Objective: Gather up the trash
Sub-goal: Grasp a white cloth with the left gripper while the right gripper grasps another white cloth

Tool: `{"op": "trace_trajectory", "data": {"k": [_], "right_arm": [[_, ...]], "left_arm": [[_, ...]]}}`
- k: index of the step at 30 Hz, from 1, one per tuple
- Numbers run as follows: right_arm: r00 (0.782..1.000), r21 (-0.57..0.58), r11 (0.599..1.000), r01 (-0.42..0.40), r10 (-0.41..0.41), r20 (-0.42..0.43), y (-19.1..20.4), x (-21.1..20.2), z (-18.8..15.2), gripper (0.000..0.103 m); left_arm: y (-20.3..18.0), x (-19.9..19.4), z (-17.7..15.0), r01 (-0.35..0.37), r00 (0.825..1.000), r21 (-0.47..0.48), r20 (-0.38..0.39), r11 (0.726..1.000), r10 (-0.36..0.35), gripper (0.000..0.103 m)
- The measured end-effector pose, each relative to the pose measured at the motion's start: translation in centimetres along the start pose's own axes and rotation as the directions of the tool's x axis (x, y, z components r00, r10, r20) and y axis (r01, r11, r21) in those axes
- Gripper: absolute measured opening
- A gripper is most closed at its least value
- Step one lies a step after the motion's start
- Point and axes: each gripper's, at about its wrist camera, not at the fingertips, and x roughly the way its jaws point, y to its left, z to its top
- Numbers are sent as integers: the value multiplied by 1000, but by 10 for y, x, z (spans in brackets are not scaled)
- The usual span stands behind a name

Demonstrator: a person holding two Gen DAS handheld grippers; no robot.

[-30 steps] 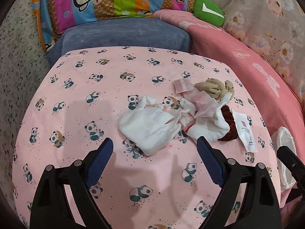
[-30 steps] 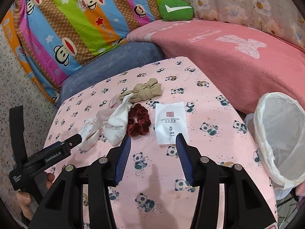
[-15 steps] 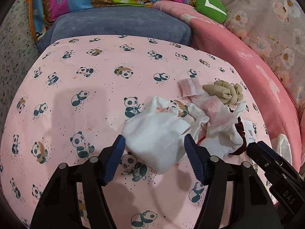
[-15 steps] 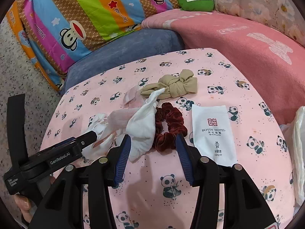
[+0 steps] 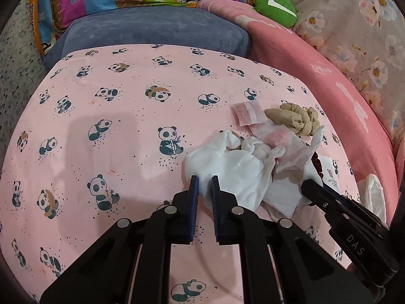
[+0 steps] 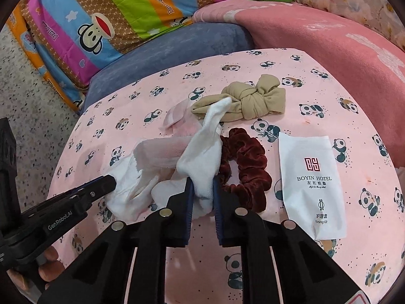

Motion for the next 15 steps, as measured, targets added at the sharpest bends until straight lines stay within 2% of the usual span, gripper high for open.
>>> {"op": "trace_trajectory", "data": {"k": [5,15], "right_arm": [[999,0,1000,-12,12,31,0,-15,-7,12],[989,44,997,-56,49,140,-10,-77,-15,12]], "left_arm": [[-11,-10,-5,12,1000,14,9,1000,-12,7],[-46,-49,-19,49,997,69,62,996,-53,6]]}}
